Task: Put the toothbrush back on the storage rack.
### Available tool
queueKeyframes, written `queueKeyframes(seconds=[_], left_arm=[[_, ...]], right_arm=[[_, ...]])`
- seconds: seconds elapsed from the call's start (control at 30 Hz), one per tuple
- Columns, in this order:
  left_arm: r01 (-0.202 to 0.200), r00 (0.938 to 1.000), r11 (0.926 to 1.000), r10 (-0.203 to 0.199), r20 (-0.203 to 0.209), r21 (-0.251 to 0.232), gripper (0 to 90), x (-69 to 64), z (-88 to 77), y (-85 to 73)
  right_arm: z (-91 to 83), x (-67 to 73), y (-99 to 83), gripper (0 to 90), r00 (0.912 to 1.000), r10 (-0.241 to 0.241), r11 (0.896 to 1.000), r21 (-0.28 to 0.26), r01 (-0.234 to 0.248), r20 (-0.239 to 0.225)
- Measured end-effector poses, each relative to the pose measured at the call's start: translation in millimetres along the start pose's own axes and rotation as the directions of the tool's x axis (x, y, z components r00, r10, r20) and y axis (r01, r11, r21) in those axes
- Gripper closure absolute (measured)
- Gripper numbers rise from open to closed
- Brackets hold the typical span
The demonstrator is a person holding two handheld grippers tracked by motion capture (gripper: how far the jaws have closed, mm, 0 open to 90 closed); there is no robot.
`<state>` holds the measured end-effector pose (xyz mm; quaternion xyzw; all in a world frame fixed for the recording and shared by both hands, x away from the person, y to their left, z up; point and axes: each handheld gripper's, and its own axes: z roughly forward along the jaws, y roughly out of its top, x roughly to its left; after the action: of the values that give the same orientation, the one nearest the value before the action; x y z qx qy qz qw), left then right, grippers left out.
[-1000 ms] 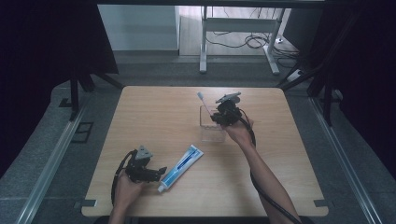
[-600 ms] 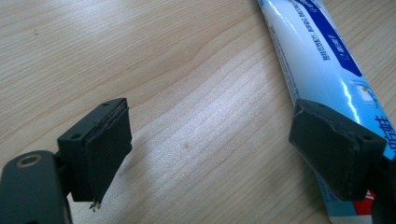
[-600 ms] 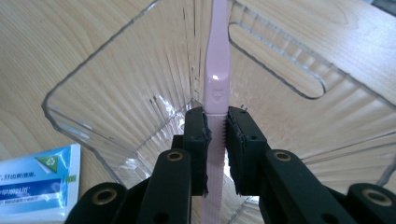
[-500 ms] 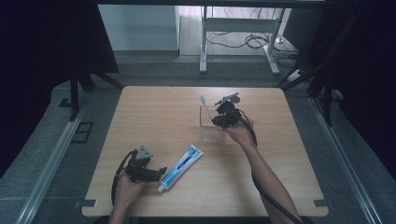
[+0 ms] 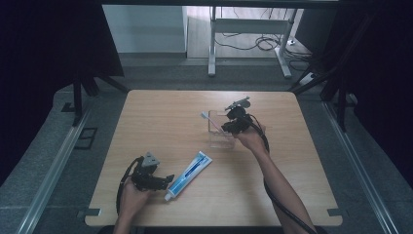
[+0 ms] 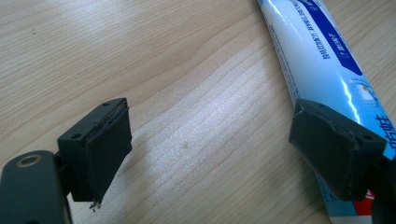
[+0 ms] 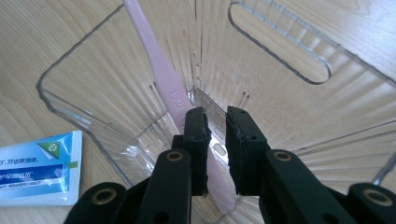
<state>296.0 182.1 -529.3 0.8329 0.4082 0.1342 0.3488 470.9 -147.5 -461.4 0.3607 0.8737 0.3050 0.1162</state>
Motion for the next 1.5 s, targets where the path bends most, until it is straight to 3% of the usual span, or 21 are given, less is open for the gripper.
queueKeyframes(seconds=[0.23,0.77,1.1,1.5], left_arm=[[0.002,1.0,1.0,-0.002,-0.002,0.0,13.2,0.1,-0.1,0.1],[0.014,0.9999,0.9999,-0.014,0.001,-0.01,13.2,-0.6,-0.4,0.1],[0.016,0.9999,0.9998,-0.016,0.002,-0.012,13.2,-0.5,-0.7,0.0],[0.014,0.9999,0.9998,-0.014,0.008,-0.016,13.2,-0.5,-0.7,0.4]], right_arm=[[-7.6,2.5,0.1,68.9,1.0,-0.006,0.999,-0.032,0.006,0.003],[-31.8,10.6,-4.1,38.2,0.9989,-0.046,0.99,-0.13,0.047,0.008],[-35.2,14.8,-12.3,13.5,0.9979,-0.064,0.987,-0.147,0.063,-0.004],[-49.2,18.3,-24.8,0.5,0.9949,-0.098,0.984,-0.147,0.101,0.023]])
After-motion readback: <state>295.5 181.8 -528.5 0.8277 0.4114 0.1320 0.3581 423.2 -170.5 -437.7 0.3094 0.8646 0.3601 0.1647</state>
